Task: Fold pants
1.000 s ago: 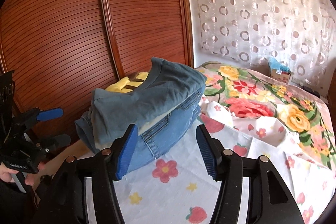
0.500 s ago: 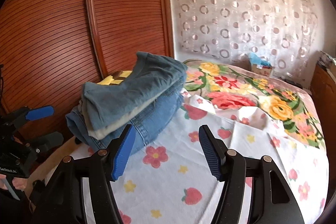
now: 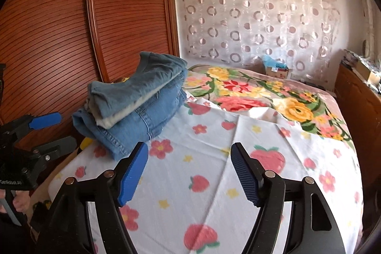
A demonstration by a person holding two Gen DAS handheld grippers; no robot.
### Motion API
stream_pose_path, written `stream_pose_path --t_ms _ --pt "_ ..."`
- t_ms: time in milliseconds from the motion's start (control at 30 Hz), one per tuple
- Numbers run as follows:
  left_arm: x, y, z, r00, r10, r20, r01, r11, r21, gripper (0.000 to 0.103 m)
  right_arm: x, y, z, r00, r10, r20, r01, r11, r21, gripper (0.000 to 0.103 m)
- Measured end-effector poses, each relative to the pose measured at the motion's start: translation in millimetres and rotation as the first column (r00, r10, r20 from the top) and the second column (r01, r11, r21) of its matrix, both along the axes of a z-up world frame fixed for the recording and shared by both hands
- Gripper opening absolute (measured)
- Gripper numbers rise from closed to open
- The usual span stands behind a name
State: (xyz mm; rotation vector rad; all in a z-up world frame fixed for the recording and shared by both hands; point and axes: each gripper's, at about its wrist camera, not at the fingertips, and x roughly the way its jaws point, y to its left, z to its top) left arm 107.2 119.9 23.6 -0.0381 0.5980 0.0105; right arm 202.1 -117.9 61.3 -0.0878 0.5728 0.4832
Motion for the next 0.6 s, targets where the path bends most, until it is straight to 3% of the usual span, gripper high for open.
stream_pose_path --t_ms 600 --pt "-1 -84 2 0.992 -0.128 -0.002 0.128 0.992 -0.002 0.087 -81 -73 12 0.976 -0.218 0.026 0.218 0.976 0.006 0.077"
